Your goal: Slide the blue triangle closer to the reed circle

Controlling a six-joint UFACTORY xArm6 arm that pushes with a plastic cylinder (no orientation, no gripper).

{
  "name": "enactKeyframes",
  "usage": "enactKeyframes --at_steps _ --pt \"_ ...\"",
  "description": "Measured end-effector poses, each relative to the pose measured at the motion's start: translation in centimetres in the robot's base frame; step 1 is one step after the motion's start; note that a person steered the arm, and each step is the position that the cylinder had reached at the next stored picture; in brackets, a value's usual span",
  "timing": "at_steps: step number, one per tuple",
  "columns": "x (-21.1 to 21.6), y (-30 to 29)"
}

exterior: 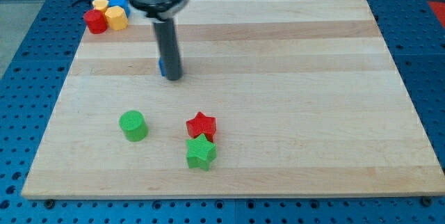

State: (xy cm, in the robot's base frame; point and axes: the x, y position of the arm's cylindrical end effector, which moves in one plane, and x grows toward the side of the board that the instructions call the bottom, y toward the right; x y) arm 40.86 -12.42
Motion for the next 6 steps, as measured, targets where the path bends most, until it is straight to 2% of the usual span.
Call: enactKeyframes --at_steps 1,3,4,6 --pt "-0.9 -1.7" --pt "-1.1 4.8" --pt "-3.3 4.2" --pt "-3.6 -5.7"
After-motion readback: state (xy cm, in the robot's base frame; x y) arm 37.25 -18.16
